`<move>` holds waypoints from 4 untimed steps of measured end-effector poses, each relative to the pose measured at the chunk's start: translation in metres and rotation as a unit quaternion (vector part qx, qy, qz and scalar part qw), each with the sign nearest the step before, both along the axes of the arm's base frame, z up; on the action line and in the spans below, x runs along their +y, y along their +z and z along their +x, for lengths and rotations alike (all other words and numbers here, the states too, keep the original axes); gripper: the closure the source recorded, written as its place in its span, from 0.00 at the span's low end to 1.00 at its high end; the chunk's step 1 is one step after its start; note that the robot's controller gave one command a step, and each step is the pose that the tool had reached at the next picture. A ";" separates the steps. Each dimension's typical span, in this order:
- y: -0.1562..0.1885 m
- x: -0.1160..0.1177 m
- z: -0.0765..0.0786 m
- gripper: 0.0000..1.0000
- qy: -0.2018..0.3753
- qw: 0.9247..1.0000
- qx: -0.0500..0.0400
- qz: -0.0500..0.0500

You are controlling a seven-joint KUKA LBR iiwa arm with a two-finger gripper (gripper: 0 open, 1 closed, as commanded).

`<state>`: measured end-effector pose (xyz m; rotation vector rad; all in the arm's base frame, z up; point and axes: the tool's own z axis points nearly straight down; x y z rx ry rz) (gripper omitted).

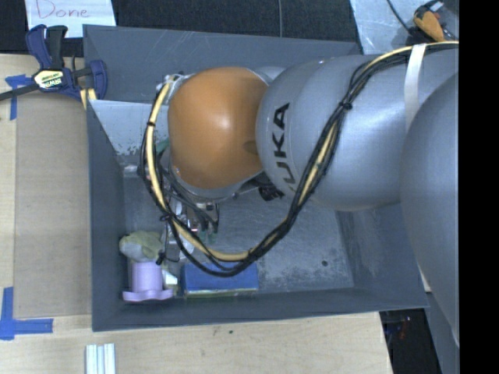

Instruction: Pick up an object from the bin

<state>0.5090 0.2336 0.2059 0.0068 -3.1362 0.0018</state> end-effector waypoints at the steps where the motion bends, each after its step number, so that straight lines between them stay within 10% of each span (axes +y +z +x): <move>1: 0.005 -0.002 0.002 0.00 -0.003 1.000 -0.004 0.001; 2: -0.058 -0.056 0.058 0.00 0.312 0.950 -0.004 0.002; 3: -0.049 -0.061 0.052 0.00 0.172 0.985 -0.004 0.002; 4: -0.088 -0.054 0.068 0.00 0.483 0.876 -0.006 0.002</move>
Offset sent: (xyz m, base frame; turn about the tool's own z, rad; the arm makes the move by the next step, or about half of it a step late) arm 0.0570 -0.0540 -0.0564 -0.6397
